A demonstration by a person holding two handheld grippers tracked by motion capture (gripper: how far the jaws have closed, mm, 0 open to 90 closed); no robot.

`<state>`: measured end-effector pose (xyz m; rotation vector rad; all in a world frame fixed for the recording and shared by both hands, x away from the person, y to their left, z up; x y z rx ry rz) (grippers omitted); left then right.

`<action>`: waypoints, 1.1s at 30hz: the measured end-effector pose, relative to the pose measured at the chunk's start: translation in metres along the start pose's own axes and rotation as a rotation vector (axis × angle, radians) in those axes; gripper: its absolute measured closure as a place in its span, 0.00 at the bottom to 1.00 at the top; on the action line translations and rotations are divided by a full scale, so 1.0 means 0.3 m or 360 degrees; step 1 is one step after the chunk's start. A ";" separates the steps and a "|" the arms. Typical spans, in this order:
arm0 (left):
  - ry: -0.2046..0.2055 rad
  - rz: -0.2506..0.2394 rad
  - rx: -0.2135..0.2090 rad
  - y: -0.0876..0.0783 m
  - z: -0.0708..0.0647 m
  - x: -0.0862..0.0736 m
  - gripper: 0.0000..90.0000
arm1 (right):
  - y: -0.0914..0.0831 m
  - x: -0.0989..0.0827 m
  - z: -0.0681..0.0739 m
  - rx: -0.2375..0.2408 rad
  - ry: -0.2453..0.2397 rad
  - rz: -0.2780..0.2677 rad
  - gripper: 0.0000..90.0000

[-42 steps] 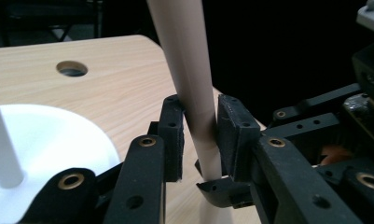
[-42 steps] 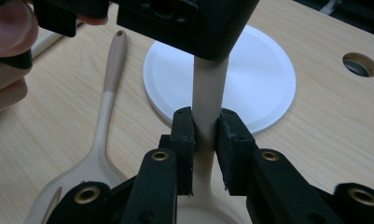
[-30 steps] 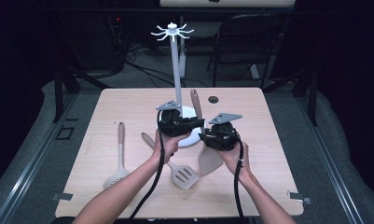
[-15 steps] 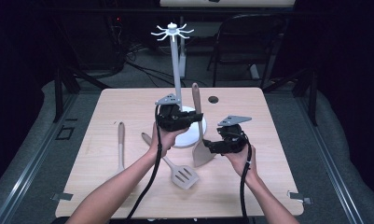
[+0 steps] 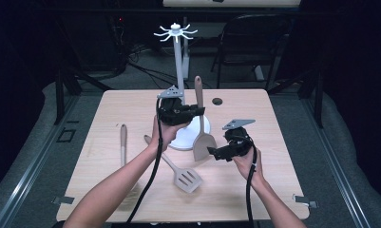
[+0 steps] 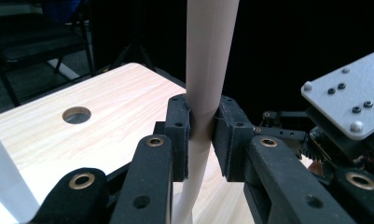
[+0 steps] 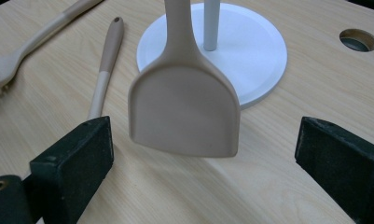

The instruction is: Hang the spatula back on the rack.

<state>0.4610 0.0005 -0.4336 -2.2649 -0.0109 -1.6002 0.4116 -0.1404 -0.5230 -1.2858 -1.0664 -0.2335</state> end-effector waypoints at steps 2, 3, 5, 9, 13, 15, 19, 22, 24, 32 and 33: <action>0.0012 -0.0002 0.0010 -0.003 0.005 0.009 0.85 | 0.002 -0.004 -0.003 0.0001 -0.0008 0.0021 0.04; 0.0023 0.0002 0.0016 -0.006 0.009 0.015 0.85 | 0.004 -0.005 -0.004 0.0002 -0.0007 0.0018 0.04; 0.0031 -0.0001 0.0029 -0.009 0.014 0.023 0.85 | 0.006 -0.006 -0.004 -0.0002 -0.0002 0.0022 0.03; 0.0044 0.0003 0.0047 -0.016 0.028 0.037 0.85 | 0.010 -0.007 0.000 0.0005 -0.0007 0.0037 0.02; 0.0047 0.0001 0.0070 -0.024 0.043 0.055 0.85 | 0.014 -0.006 0.004 0.0010 -0.0025 0.0043 0.02; 0.0055 -0.0003 0.0077 -0.029 0.048 0.064 0.85 | 0.014 -0.006 0.004 0.0010 -0.0029 0.0040 0.01; 0.0066 -0.0014 0.0089 -0.037 0.057 0.090 0.85 | 0.014 -0.006 0.003 0.0015 -0.0029 0.0041 0.01; 0.0077 -0.0010 0.0099 -0.040 0.061 0.099 0.85 | 0.015 -0.006 0.003 0.0016 -0.0030 0.0038 0.01; 0.0081 -0.0010 0.0105 -0.043 0.064 0.108 0.85 | 0.015 -0.006 0.003 0.0011 -0.0031 0.0039 0.01; 0.0094 0.0000 0.0129 -0.047 0.074 0.130 0.85 | 0.017 -0.009 0.008 0.0013 -0.0042 0.0063 0.01; 0.0098 -0.0005 0.0132 -0.047 0.075 0.134 0.85 | 0.018 -0.009 0.008 0.0012 -0.0042 0.0063 0.01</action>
Point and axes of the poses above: each handheld gripper's, and its own axes: y roughly forward along the jaws, x roughly out of its top, z roughly to its left, the point moved 7 cm from there along y, roughly forward along the jaws, and after that the axes turned 13 degrees about -x, right-handed, at the moved point
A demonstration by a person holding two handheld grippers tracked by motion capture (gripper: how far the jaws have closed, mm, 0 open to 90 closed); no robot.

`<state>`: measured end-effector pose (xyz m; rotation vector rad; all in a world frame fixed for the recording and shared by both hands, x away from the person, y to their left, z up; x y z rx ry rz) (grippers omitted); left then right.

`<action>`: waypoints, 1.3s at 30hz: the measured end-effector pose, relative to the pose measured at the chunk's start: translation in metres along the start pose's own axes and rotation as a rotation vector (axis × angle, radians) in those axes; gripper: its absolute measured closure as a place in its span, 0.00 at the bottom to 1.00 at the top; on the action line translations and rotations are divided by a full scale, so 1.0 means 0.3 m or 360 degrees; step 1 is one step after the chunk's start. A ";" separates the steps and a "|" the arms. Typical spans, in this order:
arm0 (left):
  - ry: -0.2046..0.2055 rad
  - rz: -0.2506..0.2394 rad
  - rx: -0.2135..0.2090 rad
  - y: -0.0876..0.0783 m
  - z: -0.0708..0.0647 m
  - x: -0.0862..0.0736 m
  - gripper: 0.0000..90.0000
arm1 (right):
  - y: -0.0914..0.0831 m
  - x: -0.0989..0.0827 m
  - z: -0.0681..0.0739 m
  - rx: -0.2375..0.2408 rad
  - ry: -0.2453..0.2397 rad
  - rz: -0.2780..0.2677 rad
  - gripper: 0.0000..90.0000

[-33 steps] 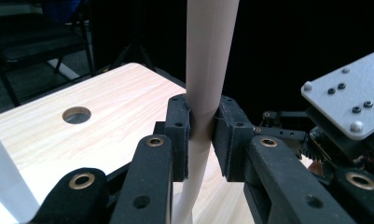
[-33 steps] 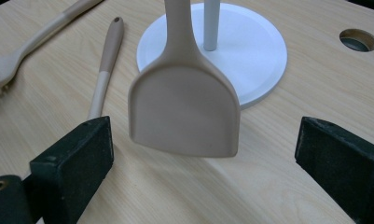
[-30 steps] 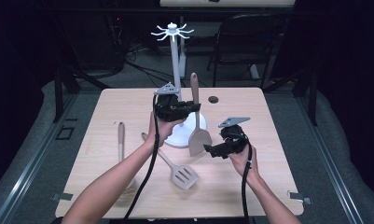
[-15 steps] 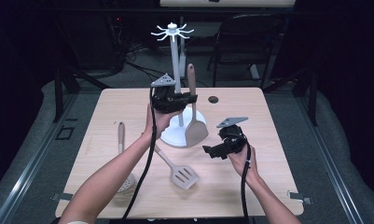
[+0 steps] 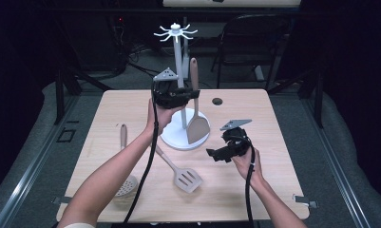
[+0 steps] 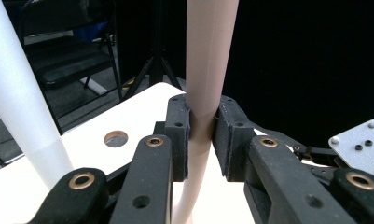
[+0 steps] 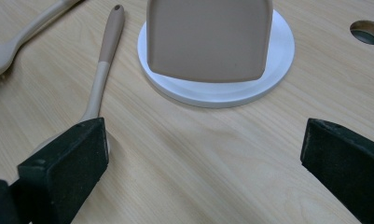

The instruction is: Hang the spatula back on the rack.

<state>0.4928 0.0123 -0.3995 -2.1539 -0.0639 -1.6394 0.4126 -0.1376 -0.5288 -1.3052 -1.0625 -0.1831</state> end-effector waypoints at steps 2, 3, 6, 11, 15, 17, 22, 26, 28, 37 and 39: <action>0.0008 0.0003 0.0010 -0.003 0.004 0.011 0.85 | 0.001 -0.001 0.000 -0.0006 -0.0006 0.0003 0.01; 0.0008 0.0003 0.0010 -0.003 0.004 0.011 0.85 | 0.001 -0.001 0.000 -0.0009 -0.0008 0.0004 0.01; 0.0022 0.0003 0.0015 -0.005 0.007 0.030 0.85 | 0.003 -0.001 0.000 -0.0006 -0.0007 0.0001 0.01; 0.0060 -0.0004 0.0036 -0.006 0.008 0.070 0.85 | 0.005 -0.003 0.000 -0.0011 -0.0019 0.0010 0.01; 0.0064 -0.0012 0.0041 -0.006 0.010 0.089 0.85 | 0.004 -0.002 0.001 -0.0007 -0.0022 0.0003 0.01; 0.0068 -0.0012 0.0049 -0.006 0.011 0.102 0.85 | 0.004 -0.002 0.004 -0.0002 -0.0018 0.0002 0.01; 0.0082 -0.0033 0.0060 -0.007 0.015 0.142 0.85 | 0.008 -0.004 0.007 0.0004 -0.0020 0.0006 0.01; 0.0079 -0.0042 0.0066 -0.010 0.017 0.157 0.85 | 0.009 -0.005 0.007 0.0006 -0.0021 0.0004 0.01; 0.0079 -0.0036 0.0070 -0.012 0.019 0.165 0.85 | 0.010 -0.005 0.007 0.0006 -0.0021 0.0004 0.01; 0.0035 -0.0075 0.0082 -0.014 0.036 0.169 0.85 | 0.011 -0.007 0.010 0.0004 -0.0031 0.0012 0.01; 0.0031 -0.0079 0.0080 -0.017 0.040 0.168 0.85 | 0.011 -0.008 0.010 0.0002 -0.0030 0.0017 0.01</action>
Point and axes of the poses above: each handheld gripper's, and its own axes: y roughly forward along the jaws, x roughly out of its top, z roughly to its left, the point moved 7 cm from there along y, roughly forward along the jaws, and after that the axes turned 13 degrees about -x, right-handed, at the moved point
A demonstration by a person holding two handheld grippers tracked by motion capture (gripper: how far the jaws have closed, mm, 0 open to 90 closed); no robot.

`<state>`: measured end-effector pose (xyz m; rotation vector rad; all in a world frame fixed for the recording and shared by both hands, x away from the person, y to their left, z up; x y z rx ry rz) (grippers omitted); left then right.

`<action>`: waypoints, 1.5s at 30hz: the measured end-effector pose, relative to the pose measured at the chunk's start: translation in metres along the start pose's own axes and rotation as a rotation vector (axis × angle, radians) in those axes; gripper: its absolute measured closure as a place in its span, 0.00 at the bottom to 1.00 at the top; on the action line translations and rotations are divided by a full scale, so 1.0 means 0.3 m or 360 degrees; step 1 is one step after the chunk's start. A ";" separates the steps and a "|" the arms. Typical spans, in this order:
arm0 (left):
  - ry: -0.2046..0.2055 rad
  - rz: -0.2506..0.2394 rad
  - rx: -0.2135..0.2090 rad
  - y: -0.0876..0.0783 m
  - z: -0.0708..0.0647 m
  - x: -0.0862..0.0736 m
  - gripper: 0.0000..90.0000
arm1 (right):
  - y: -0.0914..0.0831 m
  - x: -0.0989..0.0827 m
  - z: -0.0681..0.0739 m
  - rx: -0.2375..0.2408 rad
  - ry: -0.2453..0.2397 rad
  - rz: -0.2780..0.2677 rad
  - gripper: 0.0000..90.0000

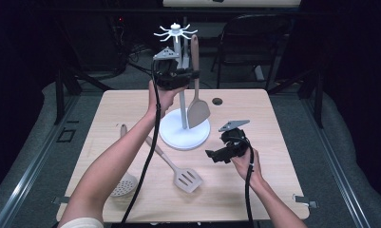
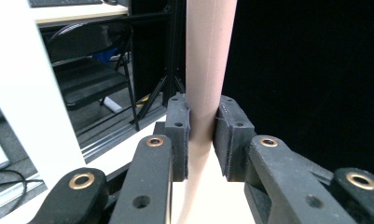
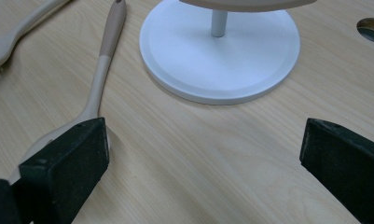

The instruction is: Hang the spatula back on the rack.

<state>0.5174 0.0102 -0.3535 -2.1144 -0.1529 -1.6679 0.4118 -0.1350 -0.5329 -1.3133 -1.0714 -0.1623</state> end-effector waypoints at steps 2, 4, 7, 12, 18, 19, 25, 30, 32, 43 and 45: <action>-0.0006 -0.0003 0.0007 -0.001 0.003 -0.001 0.85 | 0.002 -0.001 0.000 0.0003 -0.0006 0.0008 0.01; -0.0008 -0.0006 0.0012 -0.005 0.010 -0.001 0.85 | 0.002 -0.002 0.000 0.0002 -0.0008 0.0009 0.01; -0.0019 -0.0021 0.0013 -0.010 0.014 -0.002 0.85 | 0.003 -0.001 0.001 0.0001 -0.0013 0.0002 0.01; -0.0032 -0.0019 0.0025 -0.015 0.022 -0.009 0.85 | 0.005 -0.004 0.000 0.0005 -0.0009 0.0016 0.01; -0.0048 -0.0030 0.0028 -0.023 0.030 -0.020 0.85 | 0.006 -0.006 0.001 0.0001 -0.0015 0.0027 0.02; -0.0050 -0.0037 0.0032 -0.025 0.033 -0.023 0.85 | 0.008 -0.007 0.002 0.0002 -0.0016 0.0029 0.02; -0.0053 -0.0038 0.0046 -0.035 0.042 -0.032 0.85 | 0.016 -0.012 0.006 0.0015 -0.0021 0.0048 0.02; -0.0030 -0.0040 0.0084 -0.041 0.044 -0.035 0.85 | 0.017 -0.012 0.007 0.0012 -0.0023 0.0049 0.02; -0.0021 -0.0048 0.0099 -0.040 0.044 -0.036 0.85 | 0.016 -0.012 0.008 0.0013 -0.0023 0.0050 0.02; 0.0016 -0.0054 0.0125 -0.048 0.036 -0.039 0.77 | 0.022 -0.017 0.011 0.0016 -0.0045 0.0063 0.02; 0.0018 -0.0057 0.0128 -0.054 0.031 -0.042 0.71 | 0.022 -0.017 0.012 0.0017 -0.0046 0.0063 0.02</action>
Point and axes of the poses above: each handheld gripper's, and its own axes: y roughly forward along the jaws, x roughly out of its top, z roughly to its left, the point moved 7 cm from there along y, roughly forward along the jaws, and after that the axes turned 13 degrees about -x, right-handed, at the moved point
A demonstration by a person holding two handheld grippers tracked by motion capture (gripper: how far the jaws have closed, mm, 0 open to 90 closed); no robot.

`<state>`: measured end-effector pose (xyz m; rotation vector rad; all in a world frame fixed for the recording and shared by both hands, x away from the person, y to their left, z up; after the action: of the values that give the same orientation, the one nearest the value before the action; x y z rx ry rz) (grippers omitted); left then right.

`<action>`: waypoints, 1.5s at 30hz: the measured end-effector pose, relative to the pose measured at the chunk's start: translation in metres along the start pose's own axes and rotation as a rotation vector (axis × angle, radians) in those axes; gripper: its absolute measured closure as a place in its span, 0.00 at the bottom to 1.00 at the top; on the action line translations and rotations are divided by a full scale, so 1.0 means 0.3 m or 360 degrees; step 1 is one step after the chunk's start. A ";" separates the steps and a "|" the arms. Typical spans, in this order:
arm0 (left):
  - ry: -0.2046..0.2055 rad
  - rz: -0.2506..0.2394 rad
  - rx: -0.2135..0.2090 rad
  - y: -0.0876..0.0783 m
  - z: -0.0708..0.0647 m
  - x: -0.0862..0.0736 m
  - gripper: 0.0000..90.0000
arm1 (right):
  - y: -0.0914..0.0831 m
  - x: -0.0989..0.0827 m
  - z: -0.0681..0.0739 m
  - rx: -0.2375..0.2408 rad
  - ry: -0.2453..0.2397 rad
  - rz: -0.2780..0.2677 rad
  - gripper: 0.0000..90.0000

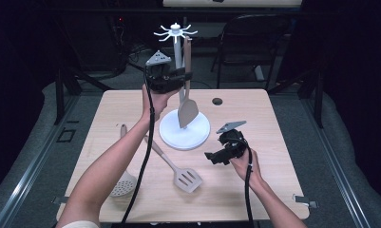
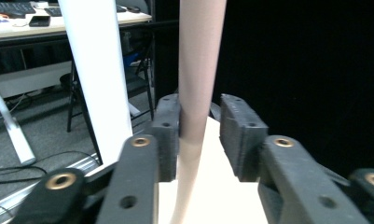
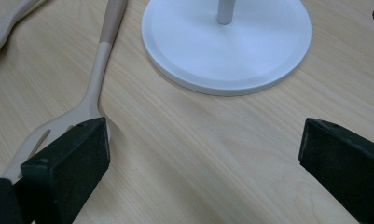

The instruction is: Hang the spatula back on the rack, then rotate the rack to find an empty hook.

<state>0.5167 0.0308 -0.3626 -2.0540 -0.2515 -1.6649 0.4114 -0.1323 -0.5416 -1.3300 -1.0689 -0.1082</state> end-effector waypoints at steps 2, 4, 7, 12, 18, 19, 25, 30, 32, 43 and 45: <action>0.0008 0.0007 0.0008 -0.006 -0.003 -0.003 0.69 | 0.000 0.000 0.000 -0.0001 -0.0003 -0.0001 0.02; 0.0026 0.0018 0.0015 -0.017 -0.010 -0.009 0.66 | -0.001 0.000 0.000 -0.0002 -0.0003 0.0000 0.02; 0.0031 0.0025 0.0016 -0.033 -0.015 -0.019 0.65 | -0.001 -0.001 0.000 0.0001 -0.0002 0.0002 0.02; 0.0038 0.0026 0.0043 -0.070 -0.004 -0.024 0.65 | 0.002 -0.003 0.004 -0.0001 -0.0005 0.0006 0.02; 0.0047 -0.0009 0.0097 -0.126 0.020 -0.009 0.75 | 0.006 -0.006 0.004 -0.0001 -0.0015 0.0021 0.02; 0.0050 -0.0013 0.0101 -0.136 0.023 -0.006 0.77 | 0.008 -0.007 0.004 -0.0001 -0.0019 0.0029 0.02; 0.0086 -0.0030 0.0138 -0.178 0.032 0.020 0.86 | 0.019 -0.016 0.007 -0.0013 -0.0048 0.0063 0.03; 0.0111 -0.0036 0.0178 -0.200 0.037 0.039 0.94 | 0.021 -0.019 0.007 -0.0016 -0.0055 0.0070 0.03; 0.0123 -0.0046 0.0188 -0.207 0.038 0.048 0.96 | 0.021 -0.019 0.007 -0.0017 -0.0057 0.0071 0.03; 0.0152 -0.0116 0.0219 -0.240 0.050 0.114 1.00 | 0.028 -0.024 0.008 -0.0020 -0.0064 0.0086 0.03; 0.0163 -0.0118 0.0231 -0.246 0.054 0.131 1.00 | 0.029 -0.030 0.005 -0.0015 -0.0069 0.0100 0.03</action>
<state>0.5086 0.0963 -0.3088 -1.8677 -0.4063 -1.7366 0.4110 -0.1326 -0.5542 -1.3787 -1.0634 -0.0377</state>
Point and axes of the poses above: each handheld gripper's, and its own axes: y roughly forward along the jaws, x roughly out of its top, z roughly to its left, the point moved 7 cm from there along y, roughly forward along the jaws, and after that the axes turned 13 degrees about -x, right-handed, at the moved point
